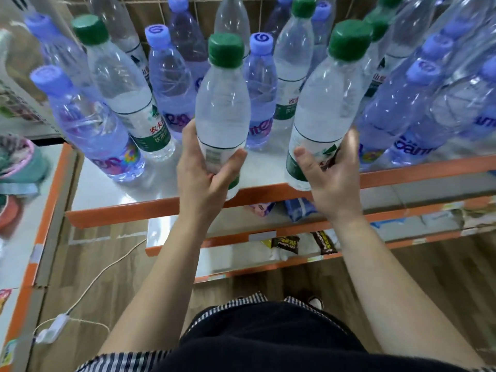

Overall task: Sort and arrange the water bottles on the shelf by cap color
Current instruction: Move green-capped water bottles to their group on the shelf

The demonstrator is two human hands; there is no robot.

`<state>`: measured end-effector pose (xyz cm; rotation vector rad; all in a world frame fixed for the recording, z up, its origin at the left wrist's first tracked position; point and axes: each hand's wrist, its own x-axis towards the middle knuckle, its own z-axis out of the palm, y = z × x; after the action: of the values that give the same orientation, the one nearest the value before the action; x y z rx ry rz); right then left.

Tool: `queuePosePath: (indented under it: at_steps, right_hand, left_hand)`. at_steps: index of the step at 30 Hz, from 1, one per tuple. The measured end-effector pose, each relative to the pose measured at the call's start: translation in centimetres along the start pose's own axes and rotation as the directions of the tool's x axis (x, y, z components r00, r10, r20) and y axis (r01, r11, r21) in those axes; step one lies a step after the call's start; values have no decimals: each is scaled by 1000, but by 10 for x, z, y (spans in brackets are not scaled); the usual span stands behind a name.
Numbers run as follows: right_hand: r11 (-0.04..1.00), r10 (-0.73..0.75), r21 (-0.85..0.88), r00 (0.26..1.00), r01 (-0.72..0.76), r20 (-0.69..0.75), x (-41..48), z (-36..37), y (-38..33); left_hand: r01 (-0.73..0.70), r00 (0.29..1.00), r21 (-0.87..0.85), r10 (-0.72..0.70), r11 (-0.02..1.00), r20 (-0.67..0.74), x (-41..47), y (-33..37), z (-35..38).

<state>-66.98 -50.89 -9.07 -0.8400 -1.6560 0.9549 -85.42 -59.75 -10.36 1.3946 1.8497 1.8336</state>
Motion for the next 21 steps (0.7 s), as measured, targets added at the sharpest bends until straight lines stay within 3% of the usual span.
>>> queuePosePath:
  at_steps: [4, 7, 11, 15, 21]
  right_hand:
    - [996, 28, 91, 998, -23, -56, -26, -33, -5]
    - [985, 64, 166, 990, -43, -128, -51, -64, -2]
    - [986, 132, 125, 976, -111, -174, -81, -125, 7]
    - [965, 257, 99, 942, -241, -213, -109, -201, 20]
    - [952, 303, 45, 921, -301, -247, -119, -330, 34]
  left_hand:
    - [36, 999, -105, -34, 994, 21, -27, 33, 25]
    - [97, 990, -196, -76, 976, 116, -53, 53, 51]
    - [206, 956, -261, -138, 943, 257, -89, 70, 100]
    - [277, 924, -238, -191, 931, 331, -121, 90, 163]
    - [348, 884, -295, -206, 890, 419, -157, 134, 278]
